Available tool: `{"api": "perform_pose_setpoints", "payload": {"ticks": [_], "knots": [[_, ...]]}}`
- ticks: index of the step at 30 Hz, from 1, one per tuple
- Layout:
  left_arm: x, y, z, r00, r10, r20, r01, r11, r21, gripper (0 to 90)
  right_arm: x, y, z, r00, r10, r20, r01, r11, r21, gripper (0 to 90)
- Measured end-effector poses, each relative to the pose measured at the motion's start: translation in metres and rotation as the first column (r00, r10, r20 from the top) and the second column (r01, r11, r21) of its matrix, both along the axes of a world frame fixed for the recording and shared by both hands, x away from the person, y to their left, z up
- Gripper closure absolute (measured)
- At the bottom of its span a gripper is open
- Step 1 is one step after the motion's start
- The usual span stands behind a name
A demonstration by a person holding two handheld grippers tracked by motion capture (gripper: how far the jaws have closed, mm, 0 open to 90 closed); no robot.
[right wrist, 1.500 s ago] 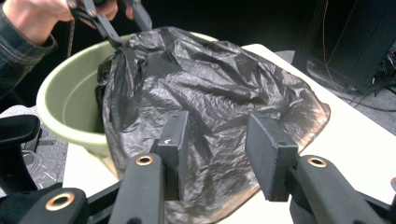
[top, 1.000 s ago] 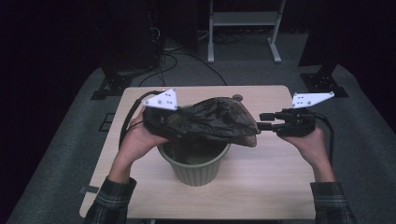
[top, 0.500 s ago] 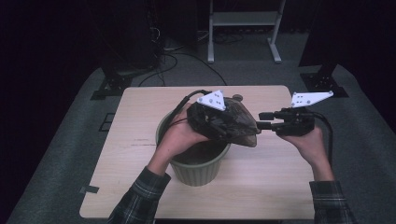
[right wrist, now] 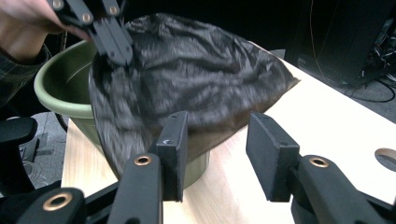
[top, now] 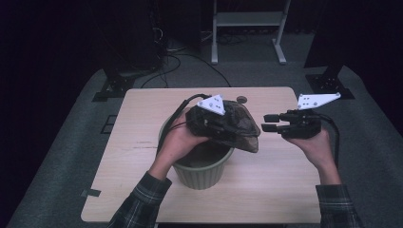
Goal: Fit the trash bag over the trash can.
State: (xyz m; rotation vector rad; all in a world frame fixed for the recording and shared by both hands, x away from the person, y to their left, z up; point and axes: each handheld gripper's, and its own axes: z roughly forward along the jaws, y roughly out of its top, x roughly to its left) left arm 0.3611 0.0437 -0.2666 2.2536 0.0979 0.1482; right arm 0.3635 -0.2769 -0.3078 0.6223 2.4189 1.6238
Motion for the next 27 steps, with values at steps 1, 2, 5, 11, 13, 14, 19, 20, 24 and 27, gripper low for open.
{"api": "perform_pose_setpoints", "payload": {"ticks": [1, 2, 5, 11, 13, 14, 19, 20, 24, 27], "knots": [[-0.001, 0.006, 0.001, 1.0, 0.008, -0.001, -0.008, 0.9999, -0.009, 89.7, 0.0, 0.0, 0.0, 1.0, 0.002, -0.002, -0.002, 1.0, -0.001, 57.3], [-0.001, 0.011, 0.001, 0.9998, 0.019, 0.003, -0.019, 0.9996, -0.019, 89.7, -0.001, 0.001, -0.001, 1.0, 0.006, -0.005, -0.006, 1.0, 0.001, 57.1], [-0.002, 0.03, 0.003, 0.9982, 0.059, 0.007, -0.059, 0.9969, -0.052, 89.7, -0.002, 0.003, -0.002, 0.9998, 0.016, -0.013, -0.016, 0.9998, 0.014, 54.8], [0.001, 0.053, 0.001, 0.9944, 0.106, 0.0, -0.105, 0.9906, -0.087, 89.7, -0.008, 0.017, -0.008, 0.997, 0.069, -0.034, -0.068, 0.9972, 0.031, 51.6], [0.002, 0.056, 0.0, 0.9937, 0.112, -0.002, -0.112, 0.9895, -0.091, 89.7, -0.009, 0.021, -0.011, 0.9958, 0.081, -0.043, -0.079, 0.9963, 0.032, 50.6], [0.003, 0.057, 0.0, 0.9935, 0.114, -0.003, -0.113, 0.9892, -0.093, 89.7, -0.01, 0.022, -0.012, 0.9951, 0.088, -0.046, -0.086, 0.9958, 0.032, 50.2], [0.002, 0.059, -0.001, 0.9929, 0.119, -0.005, -0.119, 0.9881, -0.098, 89.7, -0.015, 0.03, -0.017, 0.9876, 0.142, -0.067, -0.137, 0.9882, 0.067, 48.1], [0.002, 0.06, -0.001, 0.9931, 0.117, -0.007, -0.117, 0.9881, -0.1, 89.7, -0.016, 0.032, -0.017, 0.9869, 0.148, -0.065, -0.144, 0.9874, 0.067, 48.0], [0.001, 0.061, 0.0, 0.9935, 0.114, -0.011, -0.114, 0.9871, -0.112, 89.8, -0.014, 0.041, -0.02, 0.9841, 0.163, -0.071, -0.158, 0.9852, 0.065, 56.7], [0.0, 0.066, 0.001, 0.9933, 0.115, -0.016, -0.116, 0.9849, -0.129, 89.7, -0.013, 0.048, -0.021, 0.9843, 0.167, -0.059, -0.164, 0.9853, 0.049, 77.1]]}}
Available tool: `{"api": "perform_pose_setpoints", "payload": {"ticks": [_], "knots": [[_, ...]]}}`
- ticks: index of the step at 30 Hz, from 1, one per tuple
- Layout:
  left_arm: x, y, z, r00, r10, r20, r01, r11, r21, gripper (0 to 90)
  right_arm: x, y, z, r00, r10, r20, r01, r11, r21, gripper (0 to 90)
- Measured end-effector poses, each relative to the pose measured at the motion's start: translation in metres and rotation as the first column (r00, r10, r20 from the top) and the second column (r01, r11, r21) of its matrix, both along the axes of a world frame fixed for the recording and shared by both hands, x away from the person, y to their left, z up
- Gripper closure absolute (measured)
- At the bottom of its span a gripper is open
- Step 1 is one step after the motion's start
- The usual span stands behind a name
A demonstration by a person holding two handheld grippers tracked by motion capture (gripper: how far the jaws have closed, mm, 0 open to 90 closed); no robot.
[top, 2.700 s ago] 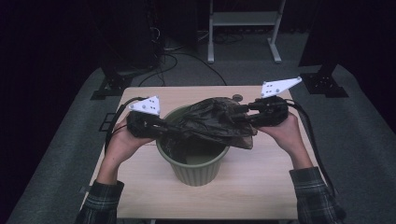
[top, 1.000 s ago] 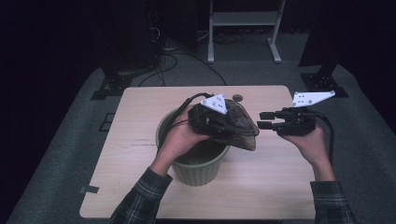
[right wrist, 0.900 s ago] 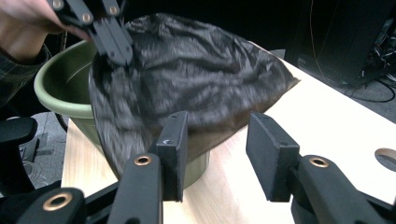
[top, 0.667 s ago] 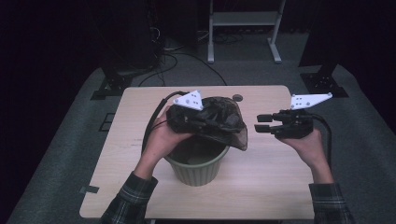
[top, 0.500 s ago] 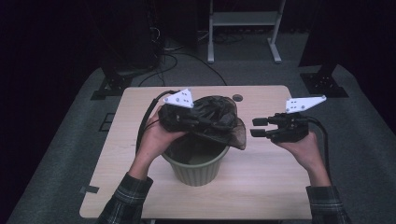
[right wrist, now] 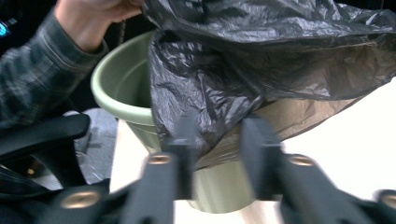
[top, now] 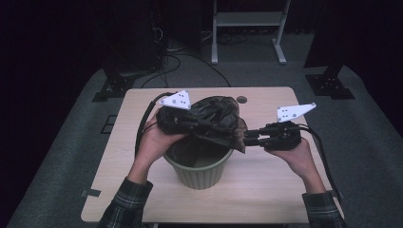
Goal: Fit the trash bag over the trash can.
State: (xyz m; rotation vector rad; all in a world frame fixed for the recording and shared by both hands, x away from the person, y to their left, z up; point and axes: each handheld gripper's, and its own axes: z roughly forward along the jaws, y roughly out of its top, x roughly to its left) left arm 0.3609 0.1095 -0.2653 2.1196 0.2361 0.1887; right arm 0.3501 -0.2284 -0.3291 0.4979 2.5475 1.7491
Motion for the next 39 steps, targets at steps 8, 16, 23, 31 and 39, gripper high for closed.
{"api": "perform_pose_setpoints", "payload": {"ticks": [8, 16, 23, 31, 39], "knots": [[-0.002, 0.031, 0.007, 0.9985, 0.055, -0.002, -0.055, 0.997, -0.053, 90.0, -0.001, 0.0, 0.002, 0.9995, -0.011, 0.03, 0.012, 0.9993, -0.035, 89.8], [-0.003, 0.075, 0.009, 0.9907, 0.134, -0.02, -0.136, 0.9858, -0.099, 90.0, -0.004, -0.012, 0.004, 0.9988, -0.031, 0.038, 0.033, 0.9976, -0.062, 89.7], [-0.004, 0.118, 0.003, 0.9762, 0.21, -0.054, -0.216, 0.9675, -0.133, 90.0, -0.009, -0.041, 0.006, 0.9956, -0.085, 0.039, 0.089, 0.9922, -0.088, 89.8], [-0.004, 0.155, -0.013, 0.9545, 0.278, -0.109, -0.292, 0.9455, -0.145, 90.0, -0.01, -0.066, 0.0, 0.9904, -0.137, 0.017, 0.138, 0.9832, -0.119, 89.8], [-0.005, 0.171, -0.036, 0.9381, 0.304, -0.165, -0.325, 0.9383, -0.118, 90.0, -0.007, -0.073, -0.016, 0.9865, -0.163, -0.022, 0.155, 0.9684, -0.195, 89.8]]}}
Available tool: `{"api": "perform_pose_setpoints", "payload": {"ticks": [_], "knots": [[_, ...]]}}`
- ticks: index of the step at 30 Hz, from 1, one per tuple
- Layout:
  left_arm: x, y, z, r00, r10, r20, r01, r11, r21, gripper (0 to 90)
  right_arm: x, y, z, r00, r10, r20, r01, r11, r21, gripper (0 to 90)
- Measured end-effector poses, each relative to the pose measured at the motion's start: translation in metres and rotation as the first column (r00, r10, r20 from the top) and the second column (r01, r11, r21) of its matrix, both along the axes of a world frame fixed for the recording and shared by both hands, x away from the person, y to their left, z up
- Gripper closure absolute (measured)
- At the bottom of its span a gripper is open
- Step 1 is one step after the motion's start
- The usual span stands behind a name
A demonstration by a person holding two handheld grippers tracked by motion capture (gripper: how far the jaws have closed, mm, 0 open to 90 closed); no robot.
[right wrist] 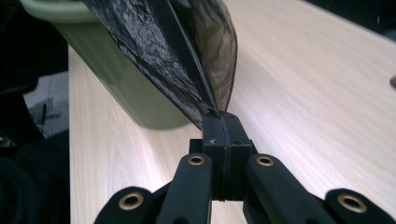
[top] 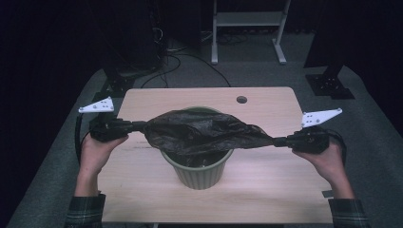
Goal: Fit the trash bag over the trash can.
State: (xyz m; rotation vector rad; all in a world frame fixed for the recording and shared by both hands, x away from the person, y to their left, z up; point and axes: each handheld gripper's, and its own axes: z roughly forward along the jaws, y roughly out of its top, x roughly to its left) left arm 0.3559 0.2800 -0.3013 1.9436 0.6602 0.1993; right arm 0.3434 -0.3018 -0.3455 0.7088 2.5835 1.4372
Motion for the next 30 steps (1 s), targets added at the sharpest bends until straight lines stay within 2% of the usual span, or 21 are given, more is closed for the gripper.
{"api": "perform_pose_setpoints", "payload": {"ticks": [3, 6, 7, 11, 12, 15, 18, 21, 25, 29, 30], "knots": [[0.0, 0.0, -0.006, 0.9999, -0.001, -0.013, 0.001, 1.0, -0.003, 90.0, 0.001, 0.0, -0.006, 0.9998, 0.001, -0.019, -0.001, 0.9999, -0.014, 88.9], [0.001, -0.002, -0.007, 0.9999, -0.011, -0.011, 0.011, 0.9999, 0.003, 90.0, 0.0, -0.001, -0.001, 0.9999, 0.007, -0.009, -0.006, 0.9998, 0.017, 74.3], [0.001, -0.002, -0.007, 0.9999, -0.011, -0.011, 0.011, 0.9999, 0.003, 89.9, 0.0, -0.001, -0.001, 0.9999, 0.007, -0.009, -0.006, 0.9998, 0.017, 74.3], [0.002, -0.006, -0.005, 0.9998, -0.018, -0.003, 0.018, 0.9998, 0.002, 89.8, -0.006, 0.002, 0.021, 0.9981, 0.014, 0.059, -0.018, 0.9983, 0.056, 66.8], [0.002, -0.007, -0.004, 0.9999, -0.017, 0.001, 0.017, 0.9999, 0.002, 88.5, -0.008, 0.004, 0.027, 0.9959, 0.016, 0.089, -0.022, 0.9971, 0.072, 64.7], [0.002, -0.01, -0.002, 0.9997, -0.022, 0.012, 0.022, 0.9998, 0.003, 83.2, -0.01, 0.01, 0.04, 0.9905, 0.02, 0.136, -0.034, 0.9942, 0.102, 60.1], [0.0, -0.012, 0.001, 0.9994, -0.027, 0.022, 0.027, 0.9996, 0.005, 78.9, -0.007, 0.021, 0.052, 0.9828, 0.028, 0.183, -0.05, 0.9913, 0.122, 58.1], [-0.004, -0.013, 0.006, 0.9987, -0.018, 0.047, 0.018, 0.9998, 0.002, 69.3, -0.003, 0.032, 0.06, 0.9779, 0.054, 0.202, -0.082, 0.9875, 0.135, 57.5], [-0.011, -0.016, 0.017, 0.9959, -0.028, 0.086, 0.028, 0.9996, 0.007, 60.1, 0.005, 0.053, 0.066, 0.9727, 0.096, 0.211, -0.123, 0.9856, 0.116, 56.1], [-0.016, -0.021, 0.027, 0.9925, -0.035, 0.117, 0.034, 0.9994, 0.011, 52.6, 0.013, 0.069, 0.066, 0.9724, 0.108, 0.206, -0.129, 0.9874, 0.091, 55.6], [-0.017, -0.022, 0.03, 0.9914, -0.033, 0.126, 0.032, 0.9994, 0.01, 50.1, 0.016, 0.072, 0.065, 0.9725, 0.112, 0.204, -0.133, 0.9871, 0.09, 61.3]]}}
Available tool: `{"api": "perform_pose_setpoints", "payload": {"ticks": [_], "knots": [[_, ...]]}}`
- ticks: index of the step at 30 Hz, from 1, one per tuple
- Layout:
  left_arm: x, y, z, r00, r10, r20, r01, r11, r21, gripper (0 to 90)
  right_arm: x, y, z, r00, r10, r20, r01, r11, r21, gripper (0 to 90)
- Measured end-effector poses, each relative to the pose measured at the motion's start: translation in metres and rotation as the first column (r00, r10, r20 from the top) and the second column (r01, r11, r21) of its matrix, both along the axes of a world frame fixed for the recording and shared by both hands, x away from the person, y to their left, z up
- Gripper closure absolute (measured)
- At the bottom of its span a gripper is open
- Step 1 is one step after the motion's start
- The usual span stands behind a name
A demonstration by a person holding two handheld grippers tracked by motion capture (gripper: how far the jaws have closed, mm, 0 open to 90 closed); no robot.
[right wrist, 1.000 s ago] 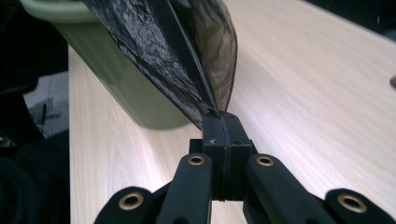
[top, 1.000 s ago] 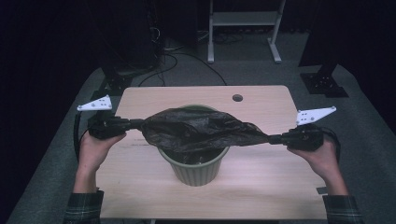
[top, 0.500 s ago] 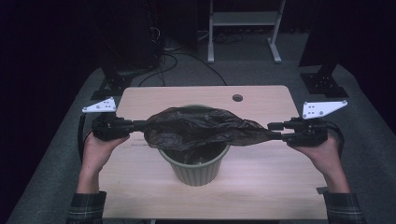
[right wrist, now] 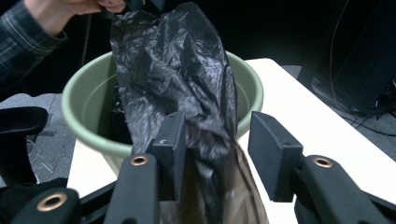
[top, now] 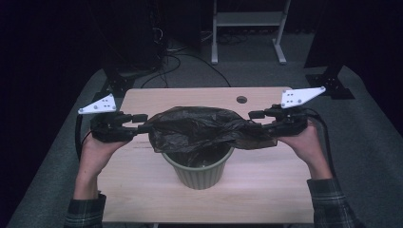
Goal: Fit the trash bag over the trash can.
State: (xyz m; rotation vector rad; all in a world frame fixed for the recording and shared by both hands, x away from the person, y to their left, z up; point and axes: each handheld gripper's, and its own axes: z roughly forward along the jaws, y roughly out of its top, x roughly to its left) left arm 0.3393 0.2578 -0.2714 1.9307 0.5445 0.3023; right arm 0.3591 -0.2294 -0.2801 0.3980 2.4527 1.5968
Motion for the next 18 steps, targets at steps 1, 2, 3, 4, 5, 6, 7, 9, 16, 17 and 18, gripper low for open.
{"api": "perform_pose_setpoints", "payload": {"ticks": [1, 2, 3, 4, 5, 6, 7, 9, 16, 17, 18], "knots": [[-0.001, -0.001, 0.002, 1.0, -0.005, 0.005, 0.005, 1.0, -0.002, 48.8, 0.002, 0.003, 0.0, 0.9999, 0.014, -0.009, -0.014, 0.9999, -0.003, 66.2], [-0.003, -0.003, 0.005, 0.9998, -0.01, 0.015, 0.01, 0.9999, -0.008, 47.8, 0.003, 0.005, 0.0, 0.9999, 0.015, -0.008, -0.015, 0.9999, -0.005, 71.1], [-0.004, -0.004, 0.007, 0.9997, -0.013, 0.022, 0.013, 0.9999, -0.008, 46.1, 0.004, 0.008, -0.001, 0.9996, 0.024, -0.014, -0.024, 0.9997, -0.004, 78.9], [-0.005, -0.006, 0.009, 0.9994, -0.019, 0.028, 0.019, 0.9998, -0.008, 45.2, 0.005, 0.01, -0.001, 0.9993, 0.033, -0.017, -0.033, 0.9995, -0.004, 82.3], [-0.007, -0.01, 0.011, 0.999, -0.029, 0.034, 0.029, 0.9995, -0.008, 44.9, 0.006, 0.012, -0.001, 0.9993, 0.034, -0.015, -0.034, 0.9994, -0.002, 85.6], [-0.008, -0.013, 0.011, 0.9986, -0.037, 0.039, 0.037, 0.9993, -0.006, 44.1, 0.007, 0.014, -0.001, 0.9993, 0.032, -0.018, -0.032, 0.9995, -0.002, 89.0], [-0.009, -0.017, 0.012, 0.9979, -0.049, 0.042, 0.05, 0.9988, -0.003, 44.2, 0.007, 0.015, -0.001, 0.9993, 0.03, -0.022, -0.03, 0.9995, -0.002, 89.3], [-0.011, -0.026, 0.012, 0.996, -0.078, 0.045, 0.077, 0.997, 0.01, 44.2, 0.01, 0.018, -0.001, 0.9995, 0.02, -0.023, -0.02, 0.9998, 0.001, 89.6], [-0.011, -0.053, 0.0, 0.9881, -0.15, 0.033, 0.149, 0.9878, 0.045, 40.6, 0.017, 0.018, -0.002, 0.9993, -0.011, -0.035, 0.012, 0.9996, 0.024, 89.6], [-0.011, -0.057, -0.003, 0.987, -0.158, 0.029, 0.156, 0.9862, 0.054, 39.7, 0.018, 0.018, -0.002, 0.9991, -0.017, -0.039, 0.018, 0.9996, 0.023, 89.6], [-0.011, -0.058, -0.005, 0.9865, -0.162, 0.026, 0.16, 0.9854, 0.058, 38.2, 0.02, 0.018, -0.002, 0.9986, -0.026, -0.046, 0.027, 0.9993, 0.025, 89.5]]}}
